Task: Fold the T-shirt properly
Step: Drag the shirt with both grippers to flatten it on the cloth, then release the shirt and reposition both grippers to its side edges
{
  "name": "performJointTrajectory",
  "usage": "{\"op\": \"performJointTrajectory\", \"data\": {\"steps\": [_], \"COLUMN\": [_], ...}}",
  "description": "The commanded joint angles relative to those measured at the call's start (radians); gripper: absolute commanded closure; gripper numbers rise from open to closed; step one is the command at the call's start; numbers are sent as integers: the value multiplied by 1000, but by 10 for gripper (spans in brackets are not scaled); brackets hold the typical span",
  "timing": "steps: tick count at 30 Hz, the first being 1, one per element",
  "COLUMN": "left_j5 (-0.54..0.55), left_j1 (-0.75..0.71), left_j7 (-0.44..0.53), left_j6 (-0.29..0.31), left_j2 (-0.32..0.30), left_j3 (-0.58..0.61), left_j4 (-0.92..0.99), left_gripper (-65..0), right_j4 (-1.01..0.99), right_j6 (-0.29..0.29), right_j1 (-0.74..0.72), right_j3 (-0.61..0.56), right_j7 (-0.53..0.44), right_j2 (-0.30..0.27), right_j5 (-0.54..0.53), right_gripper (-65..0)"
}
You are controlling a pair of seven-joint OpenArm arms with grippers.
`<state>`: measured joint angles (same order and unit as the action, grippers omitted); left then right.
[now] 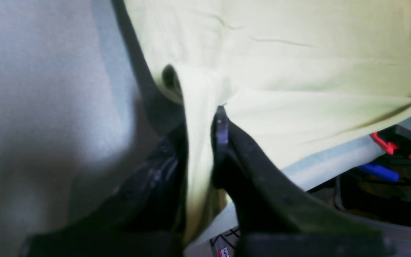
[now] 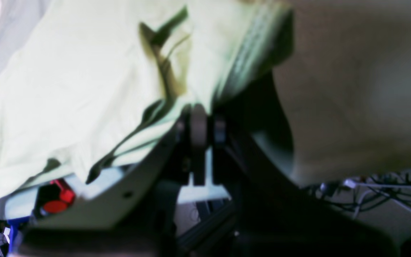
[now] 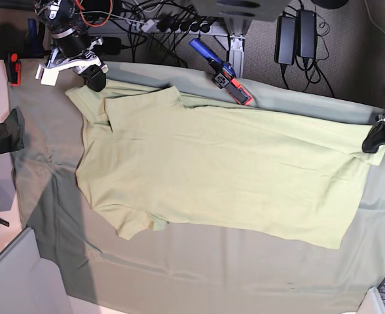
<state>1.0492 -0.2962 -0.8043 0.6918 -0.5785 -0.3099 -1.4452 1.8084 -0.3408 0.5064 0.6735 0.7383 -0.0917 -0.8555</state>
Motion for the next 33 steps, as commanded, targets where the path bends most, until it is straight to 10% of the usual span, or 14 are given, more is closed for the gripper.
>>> {"op": "performJointTrajectory", "data": {"steps": [1, 4, 6, 9, 12, 24, 33], "left_j5": [17, 17, 17, 16, 16, 43, -251], "left_j1": [8, 8, 8, 5, 2, 42, 437], "left_j7": [23, 23, 23, 23, 23, 69, 230], "left_j6": [6, 6, 6, 6, 6, 6, -19], "left_j2": [-20, -20, -20, -20, -20, -45, -16], "left_j3": [-13, -13, -13, -13, -21, -233, 124], "left_j4": [-15, -15, -15, -15, -15, -131, 82], "left_gripper": [0, -37, -189, -351, -360, -359, -359], "right_j4": [17, 18, 18, 18, 18, 23, 23], "right_j6": [-53, -52, -52, -52, -52, -52, -52], "right_j1": [4, 4, 4, 4, 4, 3, -20], "right_j3": [7, 7, 7, 7, 7, 165, 177], "right_j7": [-24, -31, -31, -32, -34, -34, -35], "right_j2": [-13, -13, -13, -13, -13, -36, -117], "right_j5": [-4, 23, 26, 26, 47, 40, 48], "right_gripper": [0, 0, 0, -256, -404, -409, -409]}}
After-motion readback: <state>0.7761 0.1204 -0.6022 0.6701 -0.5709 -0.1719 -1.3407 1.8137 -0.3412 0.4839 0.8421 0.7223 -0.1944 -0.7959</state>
